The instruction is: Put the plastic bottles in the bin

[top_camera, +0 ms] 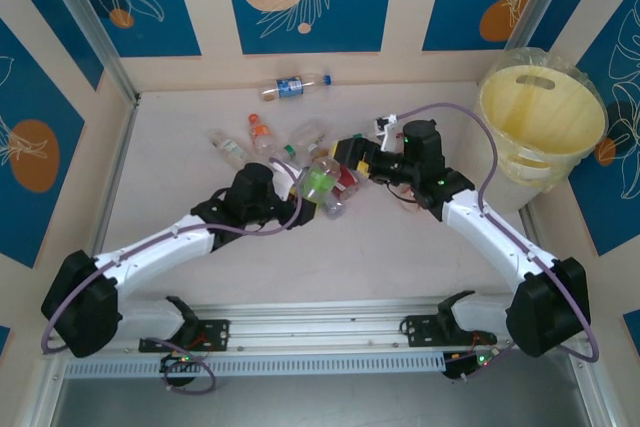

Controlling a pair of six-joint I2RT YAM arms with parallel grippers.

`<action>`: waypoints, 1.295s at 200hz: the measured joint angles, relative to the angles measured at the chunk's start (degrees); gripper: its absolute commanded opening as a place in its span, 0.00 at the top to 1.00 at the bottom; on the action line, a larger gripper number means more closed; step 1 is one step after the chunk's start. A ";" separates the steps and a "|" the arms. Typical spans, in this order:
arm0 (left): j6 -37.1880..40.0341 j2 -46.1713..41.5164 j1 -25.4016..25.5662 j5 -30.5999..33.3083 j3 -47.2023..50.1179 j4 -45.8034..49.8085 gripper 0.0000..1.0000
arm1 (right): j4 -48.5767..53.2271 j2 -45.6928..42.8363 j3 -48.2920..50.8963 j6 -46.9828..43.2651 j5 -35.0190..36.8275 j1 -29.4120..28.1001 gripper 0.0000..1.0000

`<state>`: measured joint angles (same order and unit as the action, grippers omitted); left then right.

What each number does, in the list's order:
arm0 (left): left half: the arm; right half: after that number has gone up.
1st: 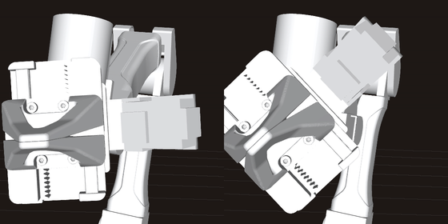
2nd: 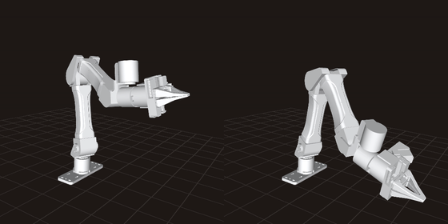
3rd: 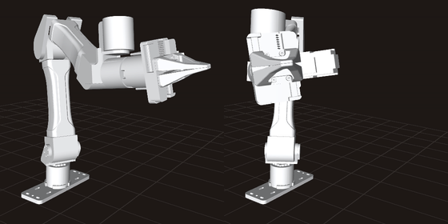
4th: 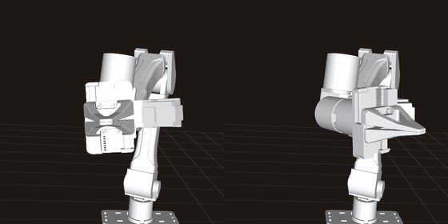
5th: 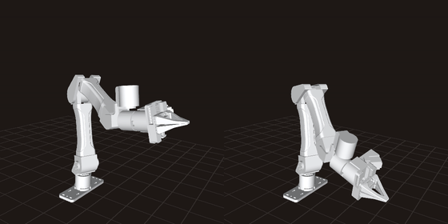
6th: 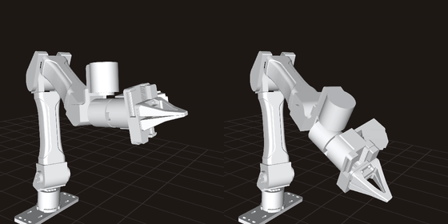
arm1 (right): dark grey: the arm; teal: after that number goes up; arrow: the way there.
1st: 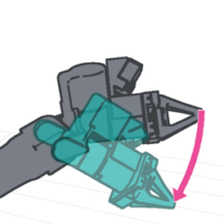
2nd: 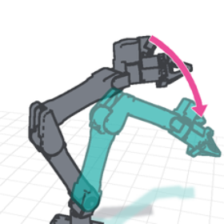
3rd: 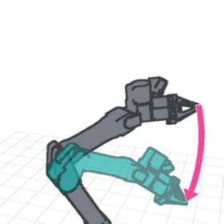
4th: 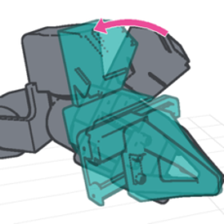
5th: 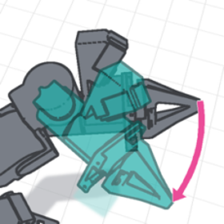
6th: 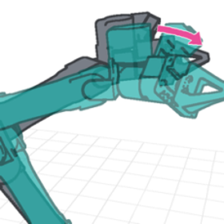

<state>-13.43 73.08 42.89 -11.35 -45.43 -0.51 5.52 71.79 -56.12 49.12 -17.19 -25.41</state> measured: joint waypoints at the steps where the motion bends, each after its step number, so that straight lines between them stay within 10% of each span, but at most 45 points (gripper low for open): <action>1: 0.02 0.02 0.02 0.00 0.00 -0.04 0.95 | 0.35 0.17 -0.26 0.04 0.13 -0.11 0.00; 58: 0.57 0.31 1.14 0.48 0.00 -4.85 0.91 | 9.64 7.61 -6.45 -0.15 -0.20 -1.33 0.05; 135: 1.60 2.69 1.27 1.53 -0.07 -5.27 0.76 | 13.44 10.67 -8.13 -3.56 -1.51 -1.42 0.46; 202: 1.22 -0.13 1.75 3.08 1.53 -8.20 0.01 | 13.55 6.36 -8.13 -5.97 0.07 -0.24 0.53; 259: -4.02 -8.85 1.57 19.39 9.97 -11.93 0.00 | 24.41 -1.86 -15.32 -15.85 12.09 4.48 0.53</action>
<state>-17.45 64.23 44.47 8.03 -35.46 -12.45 29.93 69.93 -71.44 33.28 -5.10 -20.93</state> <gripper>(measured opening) 0.999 0.517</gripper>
